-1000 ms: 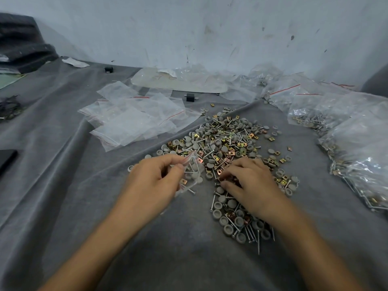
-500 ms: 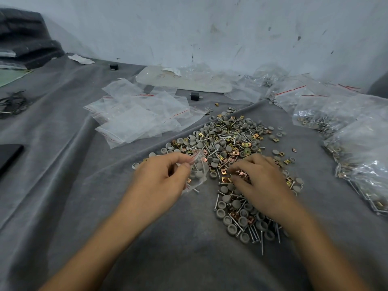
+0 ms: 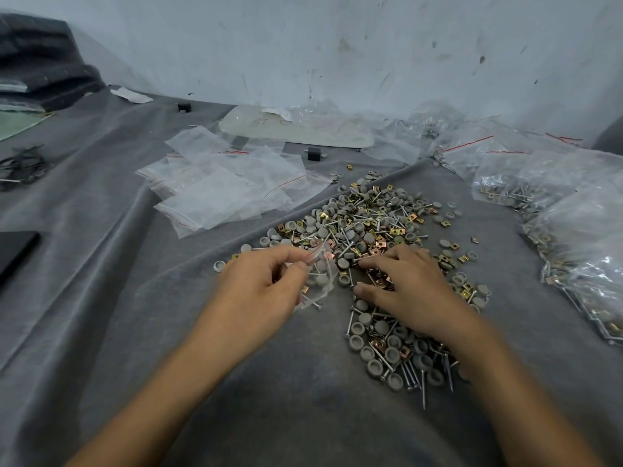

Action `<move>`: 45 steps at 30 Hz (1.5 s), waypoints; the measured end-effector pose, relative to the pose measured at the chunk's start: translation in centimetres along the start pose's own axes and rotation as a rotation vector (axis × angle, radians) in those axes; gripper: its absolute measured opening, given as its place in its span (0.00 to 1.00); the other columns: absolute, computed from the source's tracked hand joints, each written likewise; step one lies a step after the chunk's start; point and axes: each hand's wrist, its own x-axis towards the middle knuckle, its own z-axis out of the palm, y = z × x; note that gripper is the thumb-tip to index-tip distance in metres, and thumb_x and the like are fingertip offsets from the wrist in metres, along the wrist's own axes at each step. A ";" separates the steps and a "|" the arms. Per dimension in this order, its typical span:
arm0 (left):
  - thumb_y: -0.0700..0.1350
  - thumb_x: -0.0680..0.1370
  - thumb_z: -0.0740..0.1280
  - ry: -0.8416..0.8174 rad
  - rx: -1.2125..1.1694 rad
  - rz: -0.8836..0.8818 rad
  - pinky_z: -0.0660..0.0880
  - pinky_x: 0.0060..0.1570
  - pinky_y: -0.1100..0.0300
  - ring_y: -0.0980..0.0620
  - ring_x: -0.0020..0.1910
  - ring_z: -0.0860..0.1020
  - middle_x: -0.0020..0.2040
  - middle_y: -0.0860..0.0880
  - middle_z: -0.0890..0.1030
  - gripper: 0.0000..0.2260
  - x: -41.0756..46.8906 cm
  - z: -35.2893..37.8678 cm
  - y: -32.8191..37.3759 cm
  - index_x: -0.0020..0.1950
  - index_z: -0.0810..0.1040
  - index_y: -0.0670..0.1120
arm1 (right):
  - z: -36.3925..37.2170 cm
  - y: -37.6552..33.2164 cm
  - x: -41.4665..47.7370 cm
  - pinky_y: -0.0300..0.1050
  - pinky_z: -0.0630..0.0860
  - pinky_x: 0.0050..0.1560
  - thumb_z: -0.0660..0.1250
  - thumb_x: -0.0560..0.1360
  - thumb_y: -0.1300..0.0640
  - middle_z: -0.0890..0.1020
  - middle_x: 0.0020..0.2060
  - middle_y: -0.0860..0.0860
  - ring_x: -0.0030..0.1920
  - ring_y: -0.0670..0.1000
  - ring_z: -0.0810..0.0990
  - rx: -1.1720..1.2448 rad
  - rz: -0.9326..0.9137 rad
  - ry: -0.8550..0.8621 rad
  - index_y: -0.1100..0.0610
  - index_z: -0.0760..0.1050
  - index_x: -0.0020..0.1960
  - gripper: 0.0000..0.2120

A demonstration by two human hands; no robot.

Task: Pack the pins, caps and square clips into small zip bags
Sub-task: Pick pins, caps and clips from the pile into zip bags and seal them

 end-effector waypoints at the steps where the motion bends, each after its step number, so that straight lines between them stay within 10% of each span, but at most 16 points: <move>1: 0.43 0.82 0.66 0.000 -0.002 0.002 0.64 0.25 0.71 0.64 0.22 0.72 0.31 0.47 0.82 0.09 0.0 0.0 0.0 0.51 0.85 0.54 | -0.2 0.0 -0.1 0.51 0.66 0.67 0.65 0.75 0.34 0.71 0.60 0.45 0.65 0.51 0.65 0.018 -0.004 -0.008 0.39 0.73 0.67 0.22; 20: 0.46 0.82 0.65 -0.019 0.026 0.006 0.67 0.27 0.71 0.65 0.25 0.74 0.31 0.52 0.82 0.09 0.1 0.4 -0.7 0.51 0.84 0.59 | 0.7 -1.0 -0.9 0.49 0.66 0.55 0.69 0.77 0.45 0.74 0.43 0.35 0.54 0.46 0.68 0.071 -0.087 0.082 0.40 0.73 0.45 0.05; 45: 0.49 0.82 0.65 -0.037 0.057 0.034 0.67 0.26 0.69 0.64 0.25 0.75 0.31 0.53 0.82 0.09 0.2 0.5 -1.3 0.51 0.83 0.63 | 0.2 -1.3 -2.0 0.47 0.71 0.49 0.70 0.77 0.50 0.78 0.37 0.39 0.48 0.47 0.74 0.224 -0.086 0.258 0.44 0.76 0.46 0.03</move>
